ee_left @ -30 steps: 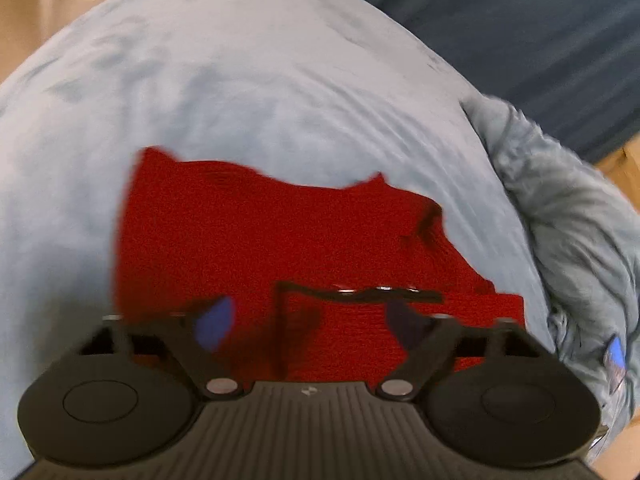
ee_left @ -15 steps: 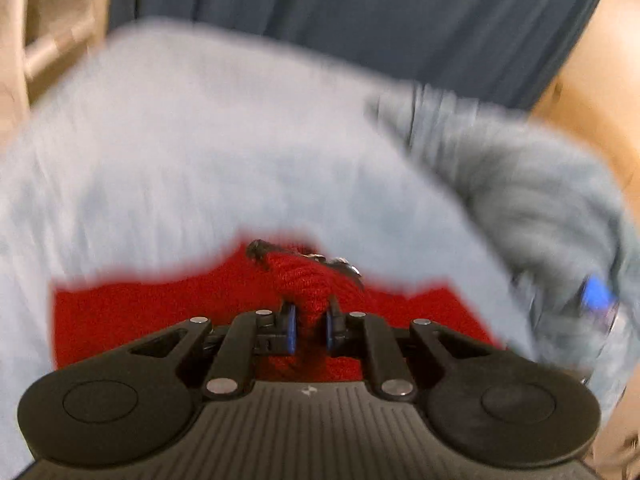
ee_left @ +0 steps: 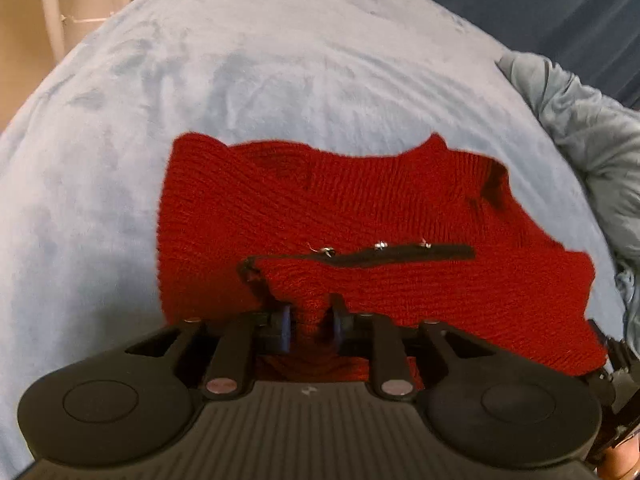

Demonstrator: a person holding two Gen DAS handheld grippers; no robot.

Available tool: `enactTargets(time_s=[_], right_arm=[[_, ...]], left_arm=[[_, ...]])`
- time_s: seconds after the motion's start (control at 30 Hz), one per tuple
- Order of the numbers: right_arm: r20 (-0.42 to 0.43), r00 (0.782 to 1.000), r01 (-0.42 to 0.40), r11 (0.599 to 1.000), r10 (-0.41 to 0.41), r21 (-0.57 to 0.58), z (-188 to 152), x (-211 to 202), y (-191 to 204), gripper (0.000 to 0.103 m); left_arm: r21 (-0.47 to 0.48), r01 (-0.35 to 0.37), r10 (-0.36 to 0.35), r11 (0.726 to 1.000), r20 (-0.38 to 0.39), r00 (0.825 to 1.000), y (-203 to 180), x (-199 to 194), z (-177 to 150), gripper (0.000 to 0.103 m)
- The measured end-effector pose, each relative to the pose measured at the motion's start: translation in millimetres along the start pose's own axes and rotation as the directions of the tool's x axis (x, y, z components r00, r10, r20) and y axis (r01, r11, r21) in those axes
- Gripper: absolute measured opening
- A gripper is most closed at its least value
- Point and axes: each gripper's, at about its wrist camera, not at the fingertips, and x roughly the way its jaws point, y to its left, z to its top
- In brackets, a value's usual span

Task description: Fold small clothes

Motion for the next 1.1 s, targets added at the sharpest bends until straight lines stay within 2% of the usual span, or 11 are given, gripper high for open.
enactTargets(time_s=[0.17,0.27,0.37,0.47,0.57,0.63,0.73,0.83,0.9,0.97,1.1], right_arm=[[0.021,0.993,-0.117,0.992,0.118,-0.045,3.7,-34.8,-17.6,0.051],[0.071,0.983,-0.167,0.984,0.171,-0.064,5.4,-64.9,-27.9,0.058],[0.186,0.977,-0.081,0.985,0.109,-0.155,-1.0,-71.2,-23.8,0.068],[0.158,0.987,0.04,0.977,-0.007,-0.209,-1.2,-37.7,-9.0,0.068],[0.096,0.995,0.048,0.982,-0.031,-0.184,4.7,-14.5,-7.7,0.069],[0.168,0.986,0.063,0.963,-0.019,-0.262,2.3,-25.5,-1.9,0.071],[0.357,0.933,0.165,0.834,0.041,-0.526,-24.1,-54.5,6.4,0.076],[0.543,0.829,0.338,0.654,0.134,-0.677,-61.4,-87.8,7.6,0.083],[0.558,0.813,0.357,0.615,0.166,-0.703,-69.6,-102.0,1.7,0.084],[0.531,0.829,0.291,0.673,0.178,-0.68,-62.5,-118.5,-7.9,0.088],[0.412,0.901,0.024,0.931,0.137,-0.363,-9.4,-139.1,-47.6,0.093]], left_arm=[[0.115,-0.05,0.042,0.992,0.074,0.996,2.7,-22.1,-7.8,0.061],[0.176,-0.122,0.094,0.977,0.159,0.983,-4.8,-35.5,-18.8,0.094],[0.252,-0.193,0.149,0.948,0.184,0.972,-14.7,-29.1,-27.1,0.094],[0.274,-0.227,0.183,0.934,0.175,0.967,-16.7,-19.8,-32.3,0.094],[0.263,-0.247,0.207,0.933,0.173,0.963,-11.4,-12.8,-30.9,0.094],[0.238,-0.233,0.197,0.943,0.166,0.966,-4.4,-14.8,-28.1,0.094],[0.193,-0.215,0.179,0.957,0.191,0.965,5.6,-24.9,-23.1,0.094],[0.097,-0.164,0.141,0.982,0.216,0.966,21.8,-40.6,-17.3,0.094],[0.02,-0.132,0.124,0.991,0.226,0.966,35.3,-49.0,-13.4,0.094],[-0.037,-0.129,0.134,0.991,0.241,0.961,47.1,-56.5,-9.0,0.094],[-0.143,-0.103,0.135,0.984,0.235,0.962,71.6,-59.2,5.3,0.094]])
